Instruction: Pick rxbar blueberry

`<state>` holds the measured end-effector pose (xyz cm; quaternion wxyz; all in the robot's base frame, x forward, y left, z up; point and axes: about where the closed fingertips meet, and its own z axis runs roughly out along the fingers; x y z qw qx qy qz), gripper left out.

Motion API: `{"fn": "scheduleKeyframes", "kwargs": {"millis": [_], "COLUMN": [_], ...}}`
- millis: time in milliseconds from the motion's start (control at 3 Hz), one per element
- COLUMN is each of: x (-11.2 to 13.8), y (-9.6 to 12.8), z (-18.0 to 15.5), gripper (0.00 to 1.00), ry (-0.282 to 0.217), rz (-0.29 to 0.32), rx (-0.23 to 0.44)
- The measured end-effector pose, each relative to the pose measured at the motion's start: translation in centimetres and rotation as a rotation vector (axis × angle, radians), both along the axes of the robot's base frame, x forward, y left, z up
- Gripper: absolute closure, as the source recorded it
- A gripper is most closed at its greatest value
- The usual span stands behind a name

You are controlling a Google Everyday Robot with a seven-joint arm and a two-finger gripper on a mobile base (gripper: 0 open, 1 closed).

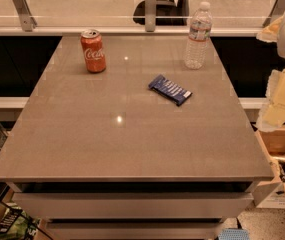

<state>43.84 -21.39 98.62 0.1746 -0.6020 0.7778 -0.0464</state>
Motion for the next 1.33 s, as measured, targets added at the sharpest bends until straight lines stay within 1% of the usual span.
{"fn": "scheduleKeyframes", "kwargs": {"millis": [333,667,1000,1333], "x": [0.0,0.1,0.3,0.6], "y": [0.0,-0.2,-0.9,-1.8], "z": [0.0,0.3,0.3,-0.2], "gripper": [0.0,0.0,0.0,0.0], "ry": [0.0,-0.017,-0.059,-0.123], "rz": [0.0,-0.02,-0.094,-0.2], "rx": [0.0,0.016,0.088,0.214]}}
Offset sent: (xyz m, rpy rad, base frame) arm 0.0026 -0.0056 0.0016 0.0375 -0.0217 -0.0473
